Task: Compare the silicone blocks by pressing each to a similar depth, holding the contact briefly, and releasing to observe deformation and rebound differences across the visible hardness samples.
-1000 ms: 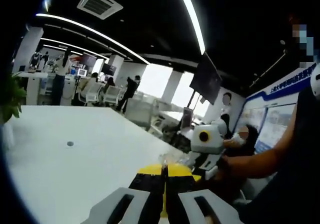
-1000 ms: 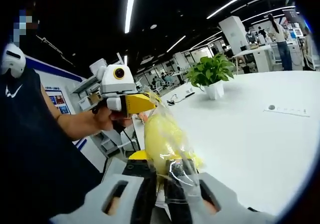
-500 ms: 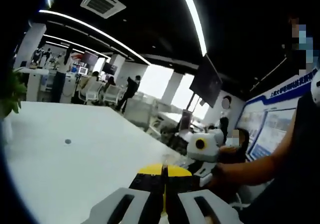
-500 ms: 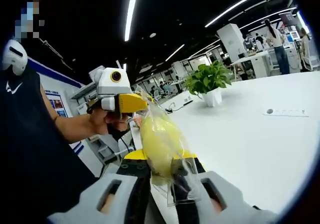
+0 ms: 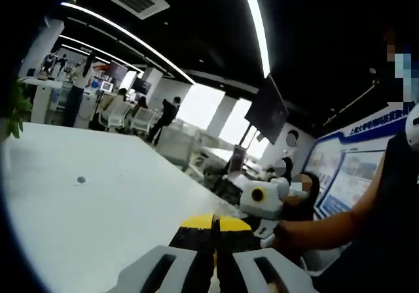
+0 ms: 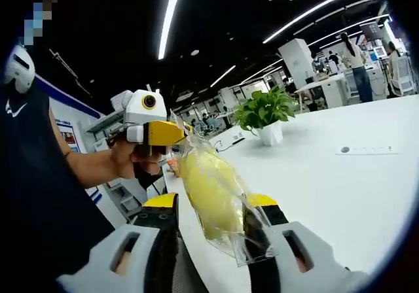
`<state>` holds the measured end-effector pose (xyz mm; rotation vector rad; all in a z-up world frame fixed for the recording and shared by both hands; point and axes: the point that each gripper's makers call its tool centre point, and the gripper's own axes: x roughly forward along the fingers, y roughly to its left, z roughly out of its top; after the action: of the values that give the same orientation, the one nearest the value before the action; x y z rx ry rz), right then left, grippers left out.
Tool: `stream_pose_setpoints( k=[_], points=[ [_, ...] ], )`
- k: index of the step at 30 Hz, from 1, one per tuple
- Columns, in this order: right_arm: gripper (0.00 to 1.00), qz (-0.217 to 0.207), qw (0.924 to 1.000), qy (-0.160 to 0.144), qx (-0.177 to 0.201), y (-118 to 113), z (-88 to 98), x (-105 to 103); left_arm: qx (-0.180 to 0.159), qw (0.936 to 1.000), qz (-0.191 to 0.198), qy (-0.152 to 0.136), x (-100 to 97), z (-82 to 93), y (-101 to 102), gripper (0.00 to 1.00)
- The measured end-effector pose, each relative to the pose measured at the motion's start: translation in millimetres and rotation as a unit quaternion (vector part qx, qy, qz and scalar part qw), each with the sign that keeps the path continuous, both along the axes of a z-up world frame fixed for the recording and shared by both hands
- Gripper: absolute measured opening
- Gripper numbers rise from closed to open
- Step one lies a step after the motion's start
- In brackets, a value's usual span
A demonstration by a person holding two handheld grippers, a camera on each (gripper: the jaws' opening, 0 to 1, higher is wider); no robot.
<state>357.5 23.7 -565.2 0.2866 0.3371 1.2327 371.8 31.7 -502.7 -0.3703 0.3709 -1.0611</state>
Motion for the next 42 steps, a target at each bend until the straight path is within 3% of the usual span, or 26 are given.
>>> stream_pose_setpoints(
  k=[3, 6, 14, 18, 22, 26, 28, 32, 42],
  points=[
    [0.53, -0.015, 0.9998, -0.009, -0.006, -3.1, -1.9, 5.7, -0.002, 1.0, -0.003, 0.005, -0.4, -1.1, -1.6, 0.0],
    [0.55, -0.021, 0.9996, -0.01, -0.015, -7.4, -3.6, 7.5, -0.001, 0.9999, -0.002, 0.01, 0.6, -4.0, -1.8, 0.0],
    [0.96, -0.082, 0.9945, -0.049, -0.042, -30.0, -5.4, 23.3, -0.012, 0.9998, 0.001, 0.017, 3.1, -4.1, -1.2, 0.0],
    [0.96, -0.097, 0.9928, -0.056, -0.043, -43.4, -2.3, 27.5, -0.021, 0.9996, 0.008, 0.019, 5.6, -2.9, 0.1, 0.0],
    [0.96, -0.114, 0.9888, -0.066, -0.069, -57.7, -8.8, 28.4, -0.03, 0.9991, 0.017, 0.024, 9.0, -3.2, 3.2, 0.0],
    [0.96, -0.147, 0.9797, -0.079, -0.111, -80.8, -29.0, 31.8, -0.038, 0.9983, 0.026, 0.036, 11.9, -8.8, 5.7, 0.0],
    [0.96, -0.155, 0.9792, -0.069, -0.112, -88.3, -38.3, 27.7, -0.041, 0.9979, 0.031, 0.04, 13.4, -12.5, 6.0, 0.0],
    [0.96, -0.186, 0.9709, -0.061, -0.137, -111.7, -59.5, 24.8, -0.044, 0.9968, 0.042, 0.051, 17.0, -24.2, 5.6, 0.0],
    [0.96, -0.22, 0.9639, -0.046, -0.144, -134.8, -83.1, 14.9, -0.066, 0.9924, 0.059, 0.086, 20.2, -51.1, 8.7, 0.0]
  ],
)
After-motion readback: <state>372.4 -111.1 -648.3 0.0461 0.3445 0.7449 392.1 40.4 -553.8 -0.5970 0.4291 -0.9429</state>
